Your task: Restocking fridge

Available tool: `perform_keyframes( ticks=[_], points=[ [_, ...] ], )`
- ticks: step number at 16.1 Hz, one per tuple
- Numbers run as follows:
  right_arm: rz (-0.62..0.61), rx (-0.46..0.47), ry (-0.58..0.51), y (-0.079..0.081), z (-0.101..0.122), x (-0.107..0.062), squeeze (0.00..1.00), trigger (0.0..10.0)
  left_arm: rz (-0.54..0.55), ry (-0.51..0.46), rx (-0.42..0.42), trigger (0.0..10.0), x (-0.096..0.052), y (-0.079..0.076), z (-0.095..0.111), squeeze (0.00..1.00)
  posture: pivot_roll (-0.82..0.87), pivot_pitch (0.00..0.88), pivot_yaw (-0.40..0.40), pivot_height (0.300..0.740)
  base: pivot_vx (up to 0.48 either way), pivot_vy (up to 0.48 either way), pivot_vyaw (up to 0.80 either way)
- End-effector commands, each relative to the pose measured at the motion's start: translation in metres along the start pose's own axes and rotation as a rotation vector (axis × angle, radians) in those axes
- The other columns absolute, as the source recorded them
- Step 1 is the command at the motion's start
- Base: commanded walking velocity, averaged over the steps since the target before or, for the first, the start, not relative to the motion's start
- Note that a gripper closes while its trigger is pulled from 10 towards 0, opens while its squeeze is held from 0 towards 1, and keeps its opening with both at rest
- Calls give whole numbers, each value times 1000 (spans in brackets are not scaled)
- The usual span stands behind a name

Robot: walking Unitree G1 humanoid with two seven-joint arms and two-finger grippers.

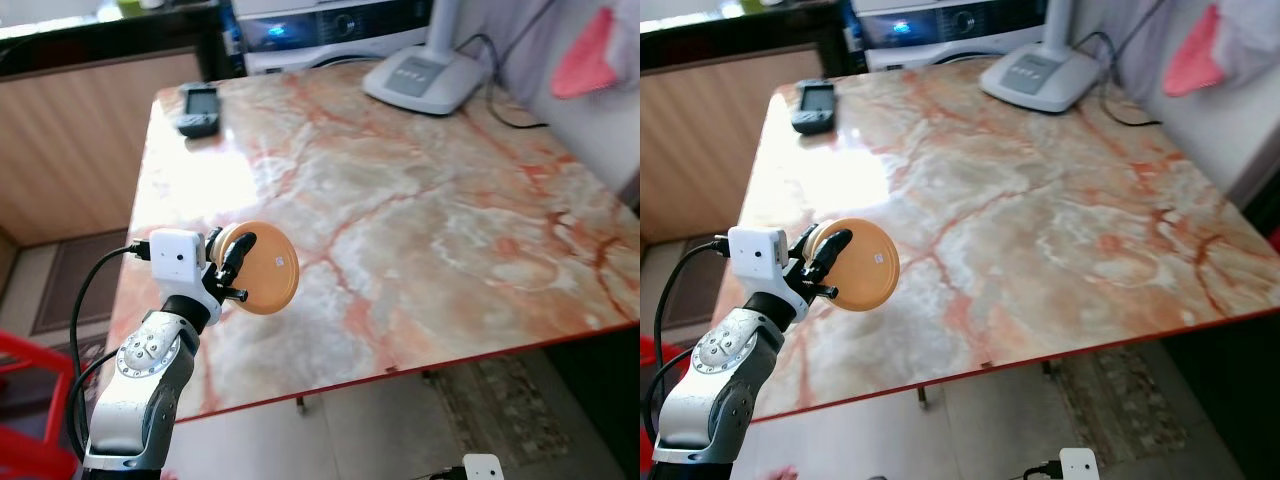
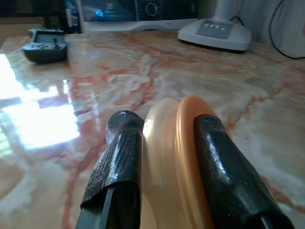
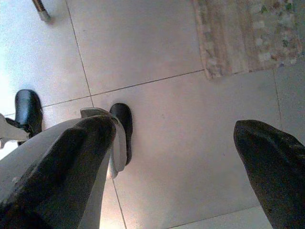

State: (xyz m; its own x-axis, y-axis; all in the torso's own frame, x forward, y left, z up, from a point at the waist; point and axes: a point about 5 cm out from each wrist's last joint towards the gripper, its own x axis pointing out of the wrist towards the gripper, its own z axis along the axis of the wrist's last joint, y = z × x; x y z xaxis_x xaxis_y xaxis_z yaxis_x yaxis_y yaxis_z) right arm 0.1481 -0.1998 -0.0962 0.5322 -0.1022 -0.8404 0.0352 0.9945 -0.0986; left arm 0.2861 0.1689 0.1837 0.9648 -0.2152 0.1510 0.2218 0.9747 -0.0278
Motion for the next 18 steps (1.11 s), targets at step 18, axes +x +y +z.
perform_keyframes(
  ticks=[18],
  points=[
    [0,7,45,-2,-10,-2,0,10000,-5,-49,4,10000,4,-2,7,0,116,138,39,740,0,-60,-711]
  ],
)
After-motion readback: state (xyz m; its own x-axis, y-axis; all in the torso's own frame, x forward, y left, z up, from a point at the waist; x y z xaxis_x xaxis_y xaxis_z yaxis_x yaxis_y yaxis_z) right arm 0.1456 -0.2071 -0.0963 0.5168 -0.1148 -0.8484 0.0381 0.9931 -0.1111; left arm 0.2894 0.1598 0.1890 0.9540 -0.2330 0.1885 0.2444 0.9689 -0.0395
